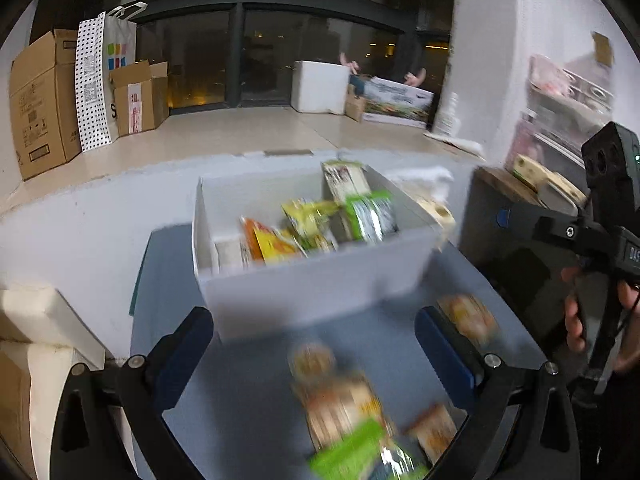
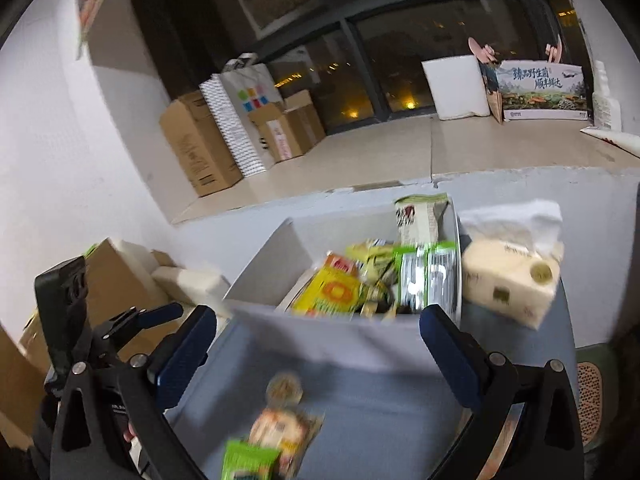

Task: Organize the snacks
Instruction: 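Carry both bags over the white box and release them inside with both grippers, then grasp the round jelly cup with the left gripper while the right grasps the round flatbread pack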

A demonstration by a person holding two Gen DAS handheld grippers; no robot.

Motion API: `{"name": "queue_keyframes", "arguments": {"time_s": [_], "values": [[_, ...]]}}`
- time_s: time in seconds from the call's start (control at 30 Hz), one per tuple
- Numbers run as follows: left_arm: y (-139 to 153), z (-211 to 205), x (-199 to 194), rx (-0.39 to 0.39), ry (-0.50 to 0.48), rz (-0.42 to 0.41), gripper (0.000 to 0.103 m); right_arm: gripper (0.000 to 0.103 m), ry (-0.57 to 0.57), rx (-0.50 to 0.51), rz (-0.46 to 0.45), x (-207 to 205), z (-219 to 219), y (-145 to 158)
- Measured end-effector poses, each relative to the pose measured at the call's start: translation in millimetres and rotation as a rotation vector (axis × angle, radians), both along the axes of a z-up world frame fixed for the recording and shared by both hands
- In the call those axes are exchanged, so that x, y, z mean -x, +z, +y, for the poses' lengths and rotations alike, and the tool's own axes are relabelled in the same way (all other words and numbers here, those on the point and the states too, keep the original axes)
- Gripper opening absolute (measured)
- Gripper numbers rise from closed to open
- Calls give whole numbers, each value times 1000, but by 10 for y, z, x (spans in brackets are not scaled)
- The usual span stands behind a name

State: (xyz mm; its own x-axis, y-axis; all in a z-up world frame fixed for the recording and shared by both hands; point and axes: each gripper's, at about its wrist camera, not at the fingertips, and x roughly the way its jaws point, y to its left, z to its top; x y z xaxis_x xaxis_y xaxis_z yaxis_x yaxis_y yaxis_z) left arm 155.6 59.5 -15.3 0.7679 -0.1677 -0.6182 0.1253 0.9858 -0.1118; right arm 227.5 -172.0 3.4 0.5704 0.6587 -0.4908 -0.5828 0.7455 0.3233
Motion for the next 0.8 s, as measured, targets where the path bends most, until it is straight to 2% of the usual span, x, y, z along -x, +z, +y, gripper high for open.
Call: {"name": "queue_keyframes", "arguments": {"time_s": [0.1, 0.27, 0.4, 0.57, 0.8], "values": [[-94, -55, 311, 25, -12, 1, 103, 103, -18, 13, -8, 336, -201, -195], [-278, -175, 683, 58, -27, 20, 103, 103, -141, 45, 36, 723, -555, -689], [-385, -262, 788, 77, -31, 30, 103, 103, -215, 205, 91, 768, -608, -1111], [-502, -318, 802, 98, -27, 50, 103, 103, -317, 260, 163, 448, -702, -1288], [-648, -333, 711, 112, -14, 90, 103, 103, -391, 378, 242, -296, -603, -1495]]}}
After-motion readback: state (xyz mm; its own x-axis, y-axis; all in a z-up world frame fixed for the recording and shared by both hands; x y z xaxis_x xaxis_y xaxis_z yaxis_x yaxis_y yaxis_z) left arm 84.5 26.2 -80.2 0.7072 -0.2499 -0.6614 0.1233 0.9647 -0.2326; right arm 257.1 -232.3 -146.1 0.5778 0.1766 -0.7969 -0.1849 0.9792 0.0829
